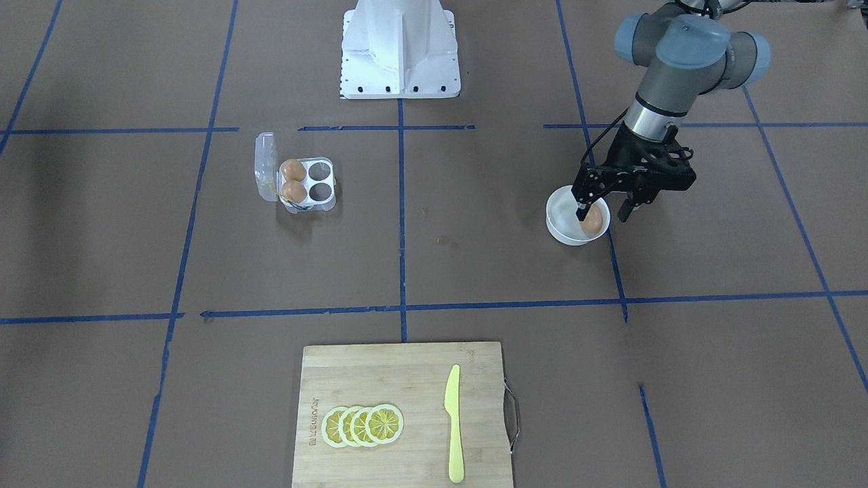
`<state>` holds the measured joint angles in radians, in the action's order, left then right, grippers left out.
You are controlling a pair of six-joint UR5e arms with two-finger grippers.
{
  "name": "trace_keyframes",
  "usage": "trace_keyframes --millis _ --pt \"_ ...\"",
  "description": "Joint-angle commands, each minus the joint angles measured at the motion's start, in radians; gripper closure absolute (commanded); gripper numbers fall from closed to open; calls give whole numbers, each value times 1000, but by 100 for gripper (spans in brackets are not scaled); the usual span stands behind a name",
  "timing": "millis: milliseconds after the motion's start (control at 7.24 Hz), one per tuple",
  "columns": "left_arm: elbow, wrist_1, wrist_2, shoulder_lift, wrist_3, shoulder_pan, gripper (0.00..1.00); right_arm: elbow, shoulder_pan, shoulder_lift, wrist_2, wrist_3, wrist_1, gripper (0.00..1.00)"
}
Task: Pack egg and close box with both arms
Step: 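Move the left gripper over the white bowl toward the brown egg, then lower the left gripper into the bowl and close on the brown egg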
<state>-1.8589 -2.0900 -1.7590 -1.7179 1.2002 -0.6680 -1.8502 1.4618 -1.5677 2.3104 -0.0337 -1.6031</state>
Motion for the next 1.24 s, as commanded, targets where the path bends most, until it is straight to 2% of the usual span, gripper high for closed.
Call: trace_keyframes --millis 0,1105 --pt "30 7 10 -8 7 33 16 2 0 0 0 0 -1 0" --pt "32 13 10 1 -2 79 16 3 0 0 1 0 -1 0"
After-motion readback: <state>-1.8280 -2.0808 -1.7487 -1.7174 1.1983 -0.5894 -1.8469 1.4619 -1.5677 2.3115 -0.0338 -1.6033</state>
